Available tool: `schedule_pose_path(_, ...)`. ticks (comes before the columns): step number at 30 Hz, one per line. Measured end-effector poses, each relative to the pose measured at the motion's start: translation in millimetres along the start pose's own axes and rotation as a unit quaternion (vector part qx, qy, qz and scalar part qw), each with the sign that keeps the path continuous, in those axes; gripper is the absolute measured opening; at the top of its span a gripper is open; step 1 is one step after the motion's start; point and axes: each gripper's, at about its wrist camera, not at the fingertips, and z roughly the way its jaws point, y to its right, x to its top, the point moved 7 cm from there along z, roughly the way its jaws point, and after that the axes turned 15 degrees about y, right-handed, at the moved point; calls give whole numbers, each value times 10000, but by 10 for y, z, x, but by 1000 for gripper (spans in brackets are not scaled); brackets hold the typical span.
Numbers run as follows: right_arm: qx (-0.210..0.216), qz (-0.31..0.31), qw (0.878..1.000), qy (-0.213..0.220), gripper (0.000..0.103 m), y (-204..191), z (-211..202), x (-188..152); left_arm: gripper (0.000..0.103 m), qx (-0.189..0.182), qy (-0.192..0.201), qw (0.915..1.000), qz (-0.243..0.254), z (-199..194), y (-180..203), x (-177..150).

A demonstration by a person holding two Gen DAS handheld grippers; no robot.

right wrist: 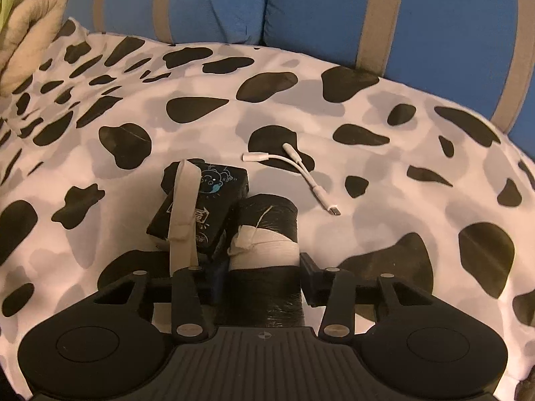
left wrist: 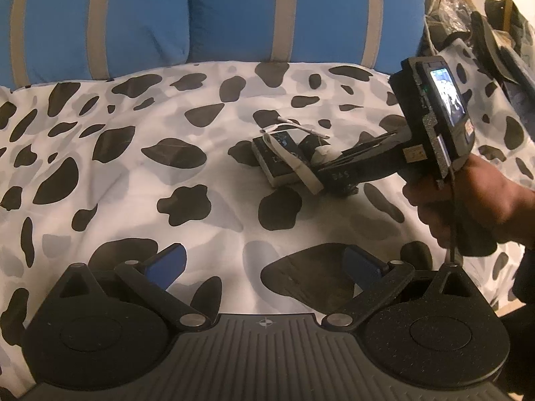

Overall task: Organize soft objects
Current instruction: 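Grasp the taped black cable bundle with the right gripper while the left gripper grasps the tissue pack strap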

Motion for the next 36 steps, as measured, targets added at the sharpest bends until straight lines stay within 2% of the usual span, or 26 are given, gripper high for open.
schedule_pose_path(8, -1, 107, 9999, 129, 45, 73, -196, 77, 103, 25, 65, 9999, -124, 24, -41, 10)
schedule_pose_path(18, -101, 233, 9994, 249, 45, 346, -656, 46, 103, -28, 222, 9994, 265, 154, 171, 58)
schedule_pose_path(22, -153, 255, 9990, 323, 45, 451, -914, 6, 102, -27, 358, 9992, 186, 239, 226, 117)
schedule_pose_path(23, -174, 256, 9989, 342, 45, 476, -973, -8, 97, -31, 399, 9991, 166, 264, 236, 136)
schedule_pose_path(24, -206, 255, 9988, 361, 45, 505, -1037, -25, 86, -29, 435, 9989, 167, 299, 249, 154)
schedule_pose_path(32, -264, 523, 9970, 512, 46, 656, -1452, -89, 84, 98, 640, 9965, 523, 568, 373, 252)
schedule_pose_path(34, -242, 587, 9963, 586, 46, 660, -1546, -89, 77, 129, 661, 9962, 549, 621, 392, 274)
schedule_pose_path(36, -215, 647, 9955, 654, 46, 655, -1616, -94, 65, 82, 612, 9970, 474, 686, 415, 284)
